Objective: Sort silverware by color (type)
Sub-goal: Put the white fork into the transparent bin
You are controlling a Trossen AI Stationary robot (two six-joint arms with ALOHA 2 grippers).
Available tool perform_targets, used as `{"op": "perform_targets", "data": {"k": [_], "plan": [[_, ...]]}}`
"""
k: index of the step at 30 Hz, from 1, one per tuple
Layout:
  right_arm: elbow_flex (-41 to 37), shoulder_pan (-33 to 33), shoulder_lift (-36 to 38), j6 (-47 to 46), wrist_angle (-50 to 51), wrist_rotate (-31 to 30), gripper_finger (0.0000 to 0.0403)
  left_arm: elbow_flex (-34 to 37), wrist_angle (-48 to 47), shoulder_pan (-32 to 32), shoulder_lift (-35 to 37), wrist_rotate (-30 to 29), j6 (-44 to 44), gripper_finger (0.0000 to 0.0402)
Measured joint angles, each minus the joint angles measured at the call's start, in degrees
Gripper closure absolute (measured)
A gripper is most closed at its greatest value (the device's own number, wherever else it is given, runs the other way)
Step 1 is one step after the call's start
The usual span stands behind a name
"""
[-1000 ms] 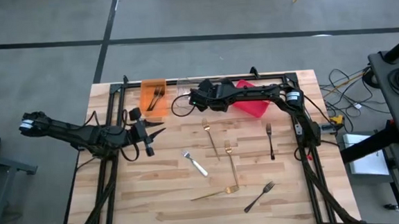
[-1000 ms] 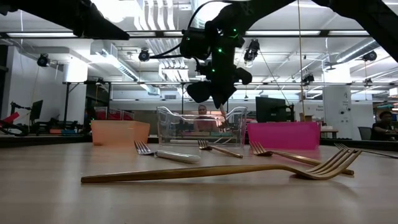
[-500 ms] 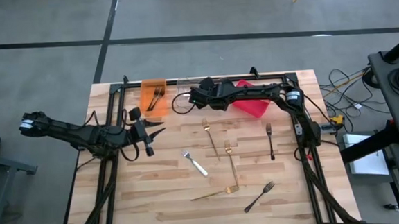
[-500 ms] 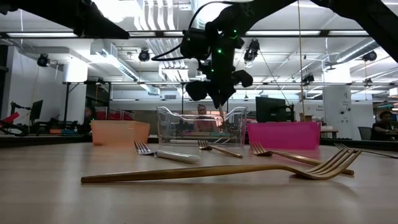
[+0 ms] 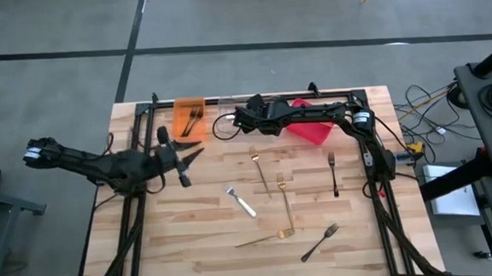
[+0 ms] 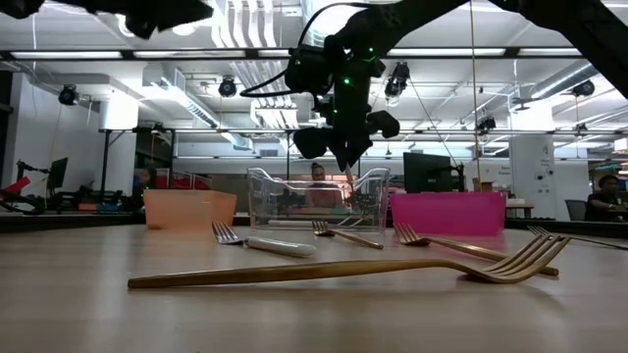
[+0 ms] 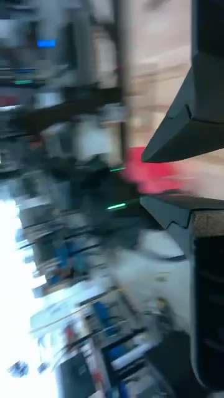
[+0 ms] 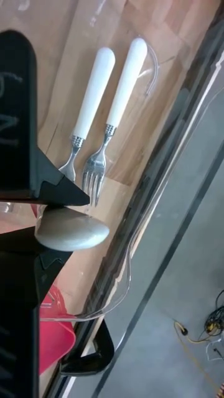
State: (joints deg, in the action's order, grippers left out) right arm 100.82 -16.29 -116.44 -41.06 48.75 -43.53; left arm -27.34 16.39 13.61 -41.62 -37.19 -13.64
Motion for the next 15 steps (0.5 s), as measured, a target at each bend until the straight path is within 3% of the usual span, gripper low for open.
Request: {"op": "perform_targets", "data": {"k": [4, 15], "plan": [[0.00, 0.00, 0.00, 0.90, -0.02, -0.02, 0.0374, 0.22, 6.11, 0.00, -0.96, 0.63, -1.30, 0.0325], [0.00, 0.02, 0.00, 1.15, 0.24, 0.09, 0.0374, 0.33, -6.03, 0.04, -0.75, -3.94, -0.84, 0.0325]]}}
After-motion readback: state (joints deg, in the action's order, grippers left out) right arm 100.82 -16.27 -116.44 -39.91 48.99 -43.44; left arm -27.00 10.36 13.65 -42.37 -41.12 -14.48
